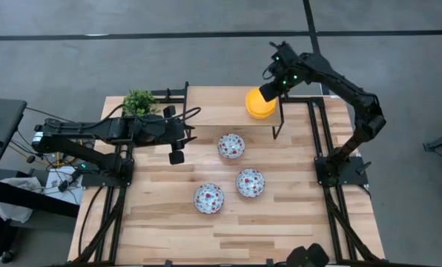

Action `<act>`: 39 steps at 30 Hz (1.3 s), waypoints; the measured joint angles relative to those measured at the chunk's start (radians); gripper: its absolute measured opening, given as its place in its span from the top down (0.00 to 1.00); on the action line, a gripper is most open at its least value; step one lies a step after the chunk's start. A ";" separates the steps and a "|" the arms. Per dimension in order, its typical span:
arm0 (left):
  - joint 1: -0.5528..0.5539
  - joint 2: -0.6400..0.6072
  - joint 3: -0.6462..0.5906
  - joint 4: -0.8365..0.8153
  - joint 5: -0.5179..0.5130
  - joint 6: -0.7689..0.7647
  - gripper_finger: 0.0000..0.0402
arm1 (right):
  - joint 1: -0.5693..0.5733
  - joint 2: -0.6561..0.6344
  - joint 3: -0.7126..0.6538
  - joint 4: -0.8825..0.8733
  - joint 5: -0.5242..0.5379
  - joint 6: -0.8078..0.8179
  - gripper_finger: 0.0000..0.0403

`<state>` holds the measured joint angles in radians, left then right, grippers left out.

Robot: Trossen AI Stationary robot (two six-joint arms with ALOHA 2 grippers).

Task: Pick & Place Mini bowls
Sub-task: Stack the yellow bowl on the yellow bowl on the shelf, then put the bottom left printed bowl on the shelf

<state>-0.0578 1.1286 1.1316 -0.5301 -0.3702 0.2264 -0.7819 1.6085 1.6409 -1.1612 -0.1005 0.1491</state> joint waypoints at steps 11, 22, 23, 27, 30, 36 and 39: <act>0.000 0.000 0.000 0.000 0.000 0.000 0.65 | 0.018 0.000 0.000 -0.012 -0.005 -0.001 0.81; 0.000 0.000 0.000 -0.076 0.102 0.030 0.65 | 0.019 -0.154 0.000 -0.010 0.002 -0.029 0.72; 0.000 0.000 0.000 -0.092 0.130 0.030 0.65 | 0.024 -0.182 0.000 -0.010 0.003 -0.029 0.72; 0.000 0.003 0.000 -0.150 0.215 0.002 0.65 | 0.068 -0.286 0.000 -0.009 0.004 -0.025 0.72; 0.000 0.018 0.000 -0.184 0.254 -0.046 0.65 | 0.134 -0.352 0.000 -0.009 0.017 0.012 0.72; 0.000 0.107 0.000 -0.257 0.329 -0.168 0.65 | 0.338 -0.423 0.000 -0.012 0.151 0.119 0.72; -0.006 0.170 0.000 -0.256 0.381 -0.226 0.65 | 0.457 -0.426 0.000 -0.012 0.226 0.170 0.72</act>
<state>-0.0637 1.2985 1.1316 -0.7859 0.0111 0.0003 -0.3248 1.1824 1.6409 -1.1732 0.1252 0.3189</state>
